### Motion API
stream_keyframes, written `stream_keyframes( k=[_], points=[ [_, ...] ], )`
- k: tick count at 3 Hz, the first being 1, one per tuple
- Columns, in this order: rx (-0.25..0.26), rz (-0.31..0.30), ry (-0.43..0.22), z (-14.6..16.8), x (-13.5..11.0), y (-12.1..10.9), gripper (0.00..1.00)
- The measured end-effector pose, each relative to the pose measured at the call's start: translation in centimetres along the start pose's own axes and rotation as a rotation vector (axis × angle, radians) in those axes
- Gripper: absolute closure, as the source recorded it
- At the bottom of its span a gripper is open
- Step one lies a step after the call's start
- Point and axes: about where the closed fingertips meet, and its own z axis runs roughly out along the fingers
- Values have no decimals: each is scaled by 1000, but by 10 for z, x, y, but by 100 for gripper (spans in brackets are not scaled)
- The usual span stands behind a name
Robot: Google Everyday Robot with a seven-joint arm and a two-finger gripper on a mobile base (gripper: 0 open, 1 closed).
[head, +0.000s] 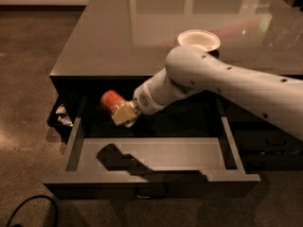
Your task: Place coke can into top drawer
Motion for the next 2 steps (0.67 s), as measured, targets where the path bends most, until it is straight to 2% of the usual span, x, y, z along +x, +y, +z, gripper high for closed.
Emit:
stream_keyframes(
  k=[1, 2],
  points=[
    [23, 62, 90, 39, 40, -23, 100],
    [77, 124, 117, 71, 63, -47, 100]
  ],
)
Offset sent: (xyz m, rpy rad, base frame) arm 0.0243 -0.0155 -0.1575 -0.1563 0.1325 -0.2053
